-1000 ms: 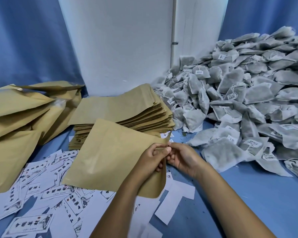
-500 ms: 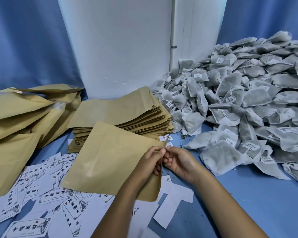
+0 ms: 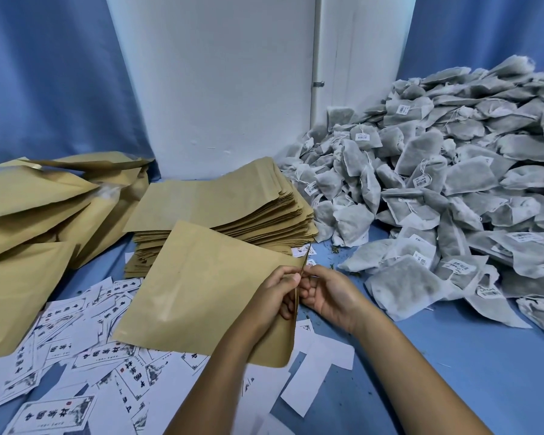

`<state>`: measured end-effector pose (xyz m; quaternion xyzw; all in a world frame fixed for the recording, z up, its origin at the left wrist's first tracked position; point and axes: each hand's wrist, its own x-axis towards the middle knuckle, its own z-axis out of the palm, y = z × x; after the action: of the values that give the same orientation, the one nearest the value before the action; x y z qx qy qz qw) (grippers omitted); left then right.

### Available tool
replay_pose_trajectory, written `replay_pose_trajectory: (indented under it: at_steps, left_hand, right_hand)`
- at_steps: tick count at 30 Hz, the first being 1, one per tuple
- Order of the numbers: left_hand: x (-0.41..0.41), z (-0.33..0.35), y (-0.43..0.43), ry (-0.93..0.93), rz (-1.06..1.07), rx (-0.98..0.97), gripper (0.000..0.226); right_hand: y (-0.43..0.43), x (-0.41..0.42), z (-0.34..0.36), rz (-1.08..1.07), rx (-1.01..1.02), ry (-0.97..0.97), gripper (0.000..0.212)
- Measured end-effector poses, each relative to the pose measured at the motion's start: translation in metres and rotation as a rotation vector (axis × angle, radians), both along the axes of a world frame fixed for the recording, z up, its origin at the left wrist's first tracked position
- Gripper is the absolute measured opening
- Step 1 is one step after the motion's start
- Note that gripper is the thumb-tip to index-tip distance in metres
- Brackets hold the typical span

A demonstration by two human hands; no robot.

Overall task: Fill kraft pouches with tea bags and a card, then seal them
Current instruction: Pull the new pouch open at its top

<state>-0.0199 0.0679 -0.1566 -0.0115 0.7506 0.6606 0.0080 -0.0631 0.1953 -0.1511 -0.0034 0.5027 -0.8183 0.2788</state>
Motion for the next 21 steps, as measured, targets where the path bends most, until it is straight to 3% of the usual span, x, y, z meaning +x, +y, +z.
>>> replay_pose_trajectory:
  at_steps: [3, 5, 7, 9, 13, 16, 18, 21]
  left_hand:
    - [-0.001, -0.002, 0.001, -0.016, 0.018, -0.046, 0.026]
    - [0.000, -0.006, 0.004, 0.019, 0.039, -0.152, 0.032]
    - [0.003, -0.010, 0.008, 0.126, 0.054, -0.306, 0.043]
    - [0.004, -0.011, 0.012, 0.253, 0.066, -0.377, 0.054]
    - [0.008, -0.005, 0.018, 0.461, 0.111, -0.428, 0.060]
    - [0.016, 0.005, 0.019, 0.583, 0.184, -0.600, 0.036]
    - [0.017, 0.011, 0.015, 0.634, 0.291, -0.749, 0.020]
    - [0.016, 0.015, 0.003, 0.605, 0.388, -0.875, 0.016]
  right_hand:
    - [0.001, 0.001, 0.000, -0.029, 0.129, 0.095, 0.024]
    - [0.001, 0.004, 0.000, -0.051, 0.341, 0.208, 0.019]
    - [0.001, 0.007, 0.002, -0.050, 0.536, 0.272, 0.012]
    - [0.002, 0.010, 0.006, -0.046, 0.609, 0.271, 0.009]
    - [0.005, 0.016, 0.015, -0.026, 0.544, 0.286, 0.021]
    - [0.005, 0.021, 0.017, -0.033, 0.365, 0.359, 0.029]
    - [0.004, 0.022, 0.016, 0.017, 0.287, 0.381, 0.023]
    - [0.002, 0.021, 0.011, 0.102, 0.273, 0.366, 0.015]
